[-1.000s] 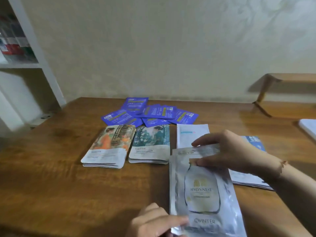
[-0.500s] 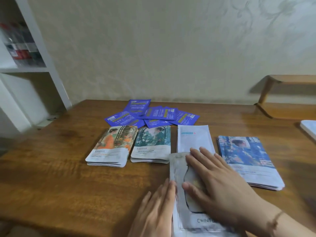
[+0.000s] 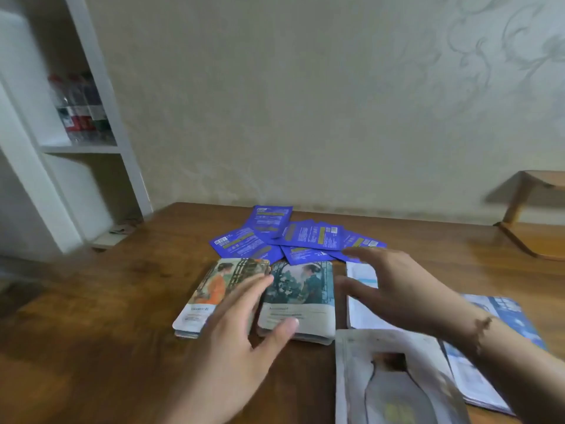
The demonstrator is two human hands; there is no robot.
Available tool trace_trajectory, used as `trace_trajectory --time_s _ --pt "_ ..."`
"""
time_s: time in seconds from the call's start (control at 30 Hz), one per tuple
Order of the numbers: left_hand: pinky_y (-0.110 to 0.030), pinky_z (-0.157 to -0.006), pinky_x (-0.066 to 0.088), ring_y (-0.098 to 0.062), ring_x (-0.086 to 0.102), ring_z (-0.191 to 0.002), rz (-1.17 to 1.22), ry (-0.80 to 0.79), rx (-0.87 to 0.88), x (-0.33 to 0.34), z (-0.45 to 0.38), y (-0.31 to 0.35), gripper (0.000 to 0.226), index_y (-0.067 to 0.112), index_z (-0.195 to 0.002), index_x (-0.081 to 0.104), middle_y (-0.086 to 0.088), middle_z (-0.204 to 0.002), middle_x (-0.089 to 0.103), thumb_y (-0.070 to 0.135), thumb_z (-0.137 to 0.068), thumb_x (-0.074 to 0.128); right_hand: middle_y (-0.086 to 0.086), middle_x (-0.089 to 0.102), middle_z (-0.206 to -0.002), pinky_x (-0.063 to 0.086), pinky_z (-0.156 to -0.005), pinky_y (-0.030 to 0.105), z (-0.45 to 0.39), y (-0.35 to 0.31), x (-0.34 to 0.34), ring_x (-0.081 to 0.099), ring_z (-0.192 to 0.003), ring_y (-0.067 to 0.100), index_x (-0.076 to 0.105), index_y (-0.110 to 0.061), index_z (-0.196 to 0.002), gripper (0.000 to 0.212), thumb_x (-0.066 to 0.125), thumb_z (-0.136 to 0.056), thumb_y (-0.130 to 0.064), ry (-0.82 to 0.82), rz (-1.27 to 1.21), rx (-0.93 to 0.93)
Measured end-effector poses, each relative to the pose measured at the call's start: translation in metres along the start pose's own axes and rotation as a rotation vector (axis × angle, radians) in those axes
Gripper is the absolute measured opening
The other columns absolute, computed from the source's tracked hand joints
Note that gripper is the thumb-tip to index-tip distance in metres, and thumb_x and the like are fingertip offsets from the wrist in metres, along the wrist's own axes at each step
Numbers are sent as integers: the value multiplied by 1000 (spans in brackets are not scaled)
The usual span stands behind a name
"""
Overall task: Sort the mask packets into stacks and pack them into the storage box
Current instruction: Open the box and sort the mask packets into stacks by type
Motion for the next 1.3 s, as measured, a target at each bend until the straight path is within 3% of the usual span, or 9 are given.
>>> trace_trajectory --time_s 0.17,0.33,0.43,0.67,0.77,0.97,1.1,1.2,1.3 --pt "-19 -94 36 -12 53 -120 -206 6 -203 -32 -121 -96 45 19 -131 58 3 -131 58 36 -90 64 -4 61 -132 39 -92 22 -117 -28 47 56 -119 15 58 -20 -131 46 62 -89 -39 -185 84 -119" --pt "-28 -105 35 -24 44 -134 -456 -304 -431 -9 -192 -211 64 12 -145 41 -8 -148 45 47 -94 56 5 55 -137 40 -99 31 -195 -64 115 48 -127 24 56 -22 -133 36 47 -98 -26 -317 242 -217" --pt "-38 -111 35 -27 40 -136 -537 -295 -426 -5 -216 -243 76 17 -145 41 -5 -149 45 59 -86 61 12 62 -121 48 -91 37 -220 -62 151 54 -115 32 64 -14 -119 31 44 -95 -15 -411 300 -238" --pt "-30 -71 48 -26 64 -89 -468 -194 -475 -10 -250 -253 35 17 -80 62 -7 -84 65 46 -73 80 8 63 -115 48 -89 43 -234 -50 175 53 -106 30 63 -19 -115 30 42 -94 -14 -400 232 -239" --pt "-27 -58 38 -20 51 -63 -313 -273 -583 -2 -251 -266 34 8 -67 62 -7 -67 58 34 -77 81 4 61 -123 47 -93 43 -237 -45 179 53 -111 29 61 -24 -122 34 42 -94 -16 -412 197 -226" --pt "-29 -77 48 -23 64 -78 50 -263 -680 -11 -251 -284 10 8 -87 71 -10 -85 71 16 -84 76 -7 54 -137 38 -107 35 -244 -51 164 30 -142 13 62 -27 -120 31 49 -94 -18 -212 11 -252" --pt "-38 -87 55 -22 69 -82 389 -143 -833 -43 -230 -313 8 7 -100 67 -12 -91 74 8 -92 65 -10 70 -109 43 -85 17 -248 -60 113 61 -104 8 72 -22 -104 22 59 -88 -15 171 -203 -225" --pt "-34 -70 57 -19 70 -76 535 -42 -908 -69 -206 -336 11 8 -104 65 -11 -87 73 6 -93 62 -13 70 -86 37 -68 0 -252 -68 110 60 -80 1 74 -22 -93 16 61 -88 -13 162 -344 -155" --pt "-30 -58 56 -15 70 -66 631 96 -950 -97 -183 -353 15 10 -108 63 -7 -79 74 6 -94 60 -5 73 -81 48 -72 11 -256 -85 129 67 -80 10 73 -19 -84 10 65 -86 -13 45 -497 -99"
Point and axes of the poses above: each hand's wrist, its own z-axis away from the middle knuckle, its own x-axis out of the palm, y = z × x, the point moved 10 cm from there along -z, towards the middle knuckle
